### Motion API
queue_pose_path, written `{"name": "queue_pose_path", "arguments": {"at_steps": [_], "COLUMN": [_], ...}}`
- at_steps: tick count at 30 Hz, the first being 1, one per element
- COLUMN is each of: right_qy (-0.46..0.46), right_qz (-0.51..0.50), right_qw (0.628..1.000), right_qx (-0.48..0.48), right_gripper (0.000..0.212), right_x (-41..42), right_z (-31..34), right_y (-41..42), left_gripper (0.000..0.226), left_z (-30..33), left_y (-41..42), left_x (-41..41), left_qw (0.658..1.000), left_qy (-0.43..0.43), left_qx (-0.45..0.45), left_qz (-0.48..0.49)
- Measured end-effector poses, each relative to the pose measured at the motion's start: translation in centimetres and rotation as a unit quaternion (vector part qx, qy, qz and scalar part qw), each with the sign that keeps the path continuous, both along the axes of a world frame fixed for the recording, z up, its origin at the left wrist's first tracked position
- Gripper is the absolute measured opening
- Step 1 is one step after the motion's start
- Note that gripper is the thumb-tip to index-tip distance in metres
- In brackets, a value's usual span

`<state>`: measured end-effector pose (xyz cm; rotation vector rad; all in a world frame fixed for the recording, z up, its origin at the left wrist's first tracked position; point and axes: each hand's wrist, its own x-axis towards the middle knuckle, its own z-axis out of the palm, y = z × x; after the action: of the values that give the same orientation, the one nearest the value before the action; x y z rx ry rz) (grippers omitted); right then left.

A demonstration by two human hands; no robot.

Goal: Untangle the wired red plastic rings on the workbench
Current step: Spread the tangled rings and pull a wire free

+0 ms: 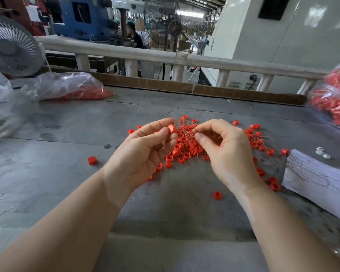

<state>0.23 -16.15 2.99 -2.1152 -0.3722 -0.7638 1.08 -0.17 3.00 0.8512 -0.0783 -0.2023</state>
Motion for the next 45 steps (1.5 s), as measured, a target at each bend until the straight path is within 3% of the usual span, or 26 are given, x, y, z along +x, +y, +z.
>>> {"name": "queue_pose_path", "arguments": {"at_steps": [6, 14, 27, 30, 34, 38, 45], "right_qy": [-0.004, -0.007, -0.022, -0.043, -0.051, -0.049, -0.047], "right_qz": [0.007, 0.010, 0.050, 0.048, 0.031, 0.026, 0.030], "right_qw": [1.000, 1.000, 0.997, 0.996, 0.996, 0.998, 0.998], "right_qx": [-0.004, -0.029, -0.059, -0.066, -0.065, -0.043, -0.033], "right_gripper": [0.011, 0.011, 0.003, 0.003, 0.006, 0.007, 0.006], "right_x": [-0.1, -0.2, -0.6, -0.6, -0.5, -0.5, -0.4], "right_z": [0.0, 0.0, 0.0, 0.1, 0.2, 0.2, 0.1], "right_y": [0.0, 0.1, 0.8, 0.8, 0.4, 0.3, 0.3], "left_gripper": [0.005, 0.009, 0.014, 0.014, 0.012, 0.009, 0.011], "left_z": [-0.1, -0.3, -0.5, -0.5, -0.3, -0.1, -0.2], "left_y": [-0.3, -0.7, -1.1, -1.1, -1.0, -0.8, -0.8], "left_x": [-0.2, -0.7, -0.9, -0.9, -0.6, -0.5, -0.5], "left_qw": [1.000, 0.971, 0.945, 0.958, 0.990, 0.999, 1.000], "left_qy": [-0.011, -0.116, -0.162, -0.152, -0.074, -0.024, -0.002], "left_qx": [0.018, 0.197, 0.267, 0.234, 0.100, 0.014, 0.012], "left_qz": [0.002, 0.071, 0.097, 0.067, 0.059, 0.032, 0.002]}}
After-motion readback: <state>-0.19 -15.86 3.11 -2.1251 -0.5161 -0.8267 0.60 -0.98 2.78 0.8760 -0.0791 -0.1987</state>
